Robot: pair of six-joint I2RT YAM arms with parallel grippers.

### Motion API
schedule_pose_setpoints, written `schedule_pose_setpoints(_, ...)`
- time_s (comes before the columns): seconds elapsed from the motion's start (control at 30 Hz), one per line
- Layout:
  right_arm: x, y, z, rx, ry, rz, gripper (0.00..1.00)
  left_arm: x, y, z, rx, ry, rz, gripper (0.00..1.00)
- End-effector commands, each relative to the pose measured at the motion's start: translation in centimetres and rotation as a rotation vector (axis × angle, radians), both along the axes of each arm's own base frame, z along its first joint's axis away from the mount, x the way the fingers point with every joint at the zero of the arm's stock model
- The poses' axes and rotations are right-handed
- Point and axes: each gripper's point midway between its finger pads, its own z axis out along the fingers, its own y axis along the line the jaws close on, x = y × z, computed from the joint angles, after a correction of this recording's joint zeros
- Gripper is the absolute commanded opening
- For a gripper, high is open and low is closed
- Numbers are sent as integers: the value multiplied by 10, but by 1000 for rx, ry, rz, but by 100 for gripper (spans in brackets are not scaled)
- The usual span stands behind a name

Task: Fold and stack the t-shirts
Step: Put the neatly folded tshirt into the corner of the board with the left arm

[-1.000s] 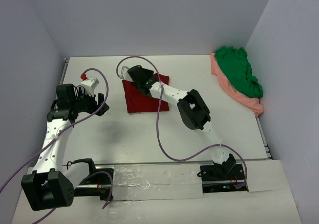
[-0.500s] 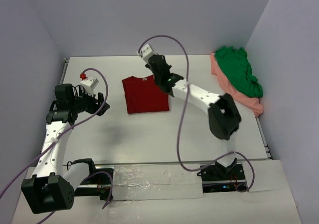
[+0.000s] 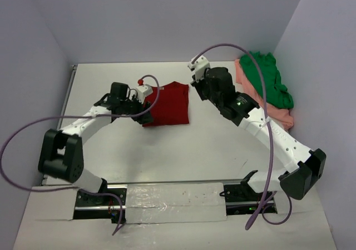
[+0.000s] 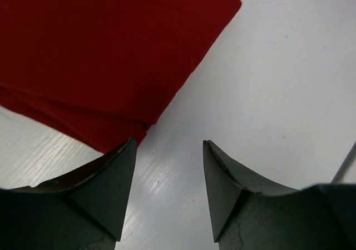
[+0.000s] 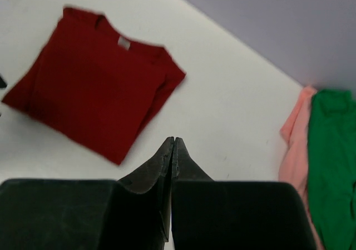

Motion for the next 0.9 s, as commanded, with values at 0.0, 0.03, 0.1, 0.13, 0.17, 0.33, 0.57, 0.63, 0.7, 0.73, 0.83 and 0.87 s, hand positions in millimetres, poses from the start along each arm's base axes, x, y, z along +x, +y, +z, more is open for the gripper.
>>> schedule_pose_setpoints(0.0,-19,-14,-26,0,81,-10,0,44,-21,-1,6,-70,46,59)
schedule_pose_setpoints(0.03,-23,-20,-22,11,70,-12,0,54,-25,-2,3,-86,56,58)
schedule_pose_setpoints(0.1,-32,-19,-37,-2,89,32,0,70,-36,-10,6,-75,84,57)
schedule_pose_setpoints(0.13,-35,-20,-34,12,76,45,0,81,-39,-10,14,-101,108,57)
schedule_pose_setpoints(0.17,-36,-20,-41,7,82,46,0,88,-42,-10,16,-114,121,57)
schedule_pose_setpoints(0.33,-29,-36,-52,-13,95,-1,0,129,-62,-7,11,-162,193,56)
schedule_pose_setpoints(0.57,-29,-40,-67,-6,133,27,7,135,-73,1,36,-193,233,60)
schedule_pose_setpoints(0.63,-30,-37,-78,-39,155,62,25,132,-66,4,50,-209,267,66)
schedule_pose_setpoints(0.7,-30,-29,-92,-75,181,85,54,130,-48,17,62,-274,342,69)
schedule_pose_setpoints(0.73,-29,-26,-96,-103,174,86,57,129,-39,25,67,-311,378,70)
schedule_pose_setpoints(0.83,-30,-7,-105,-195,145,86,58,117,-16,51,43,-418,435,72)
schedule_pose_setpoints(0.87,-31,-1,-108,-221,138,87,58,110,-12,56,36,-434,435,72)
